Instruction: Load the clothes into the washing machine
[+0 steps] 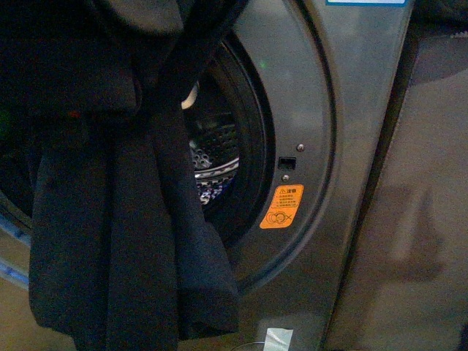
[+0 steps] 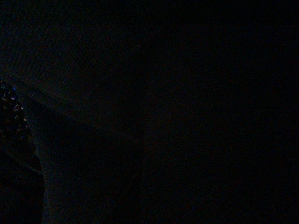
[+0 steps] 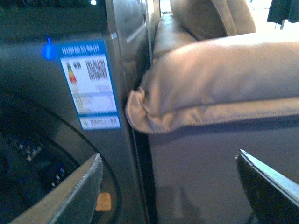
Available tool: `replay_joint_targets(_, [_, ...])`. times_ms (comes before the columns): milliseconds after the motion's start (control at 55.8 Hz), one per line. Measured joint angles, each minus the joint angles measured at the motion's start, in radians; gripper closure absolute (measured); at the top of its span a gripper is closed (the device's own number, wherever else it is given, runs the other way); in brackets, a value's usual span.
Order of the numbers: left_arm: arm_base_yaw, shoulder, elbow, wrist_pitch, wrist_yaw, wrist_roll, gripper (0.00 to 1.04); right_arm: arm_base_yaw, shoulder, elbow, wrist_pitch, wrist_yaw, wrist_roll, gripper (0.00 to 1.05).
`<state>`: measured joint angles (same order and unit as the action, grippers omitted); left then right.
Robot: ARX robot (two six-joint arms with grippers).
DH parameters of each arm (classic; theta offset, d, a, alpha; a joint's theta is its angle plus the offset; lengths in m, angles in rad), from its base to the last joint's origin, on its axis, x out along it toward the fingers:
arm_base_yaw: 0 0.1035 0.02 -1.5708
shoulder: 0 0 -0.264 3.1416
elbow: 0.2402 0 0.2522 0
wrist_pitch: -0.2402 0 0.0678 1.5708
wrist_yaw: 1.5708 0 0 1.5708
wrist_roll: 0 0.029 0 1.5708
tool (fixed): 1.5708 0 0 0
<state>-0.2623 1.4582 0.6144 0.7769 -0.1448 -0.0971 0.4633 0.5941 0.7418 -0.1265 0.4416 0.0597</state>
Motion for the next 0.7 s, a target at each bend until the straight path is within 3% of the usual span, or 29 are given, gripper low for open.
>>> replay_joint_targets(305, [0.036,0.131,-0.071,0.124,0.027,0.006,0.92,-0.145,-0.166,-0.262,0.084,-0.142,-0.05,0.59])
replay_joint_targets(645, [0.074,0.421,-0.003,0.227,0.033,0.019,0.92,-0.276,-0.282,-0.447,0.14,-0.264,-0.056,1.03])
replay_joint_targets(699, [0.08,0.497,0.042,0.227,0.026,0.026,0.92,-0.299,-0.305,-0.479,0.15,-0.287,-0.058,1.02])
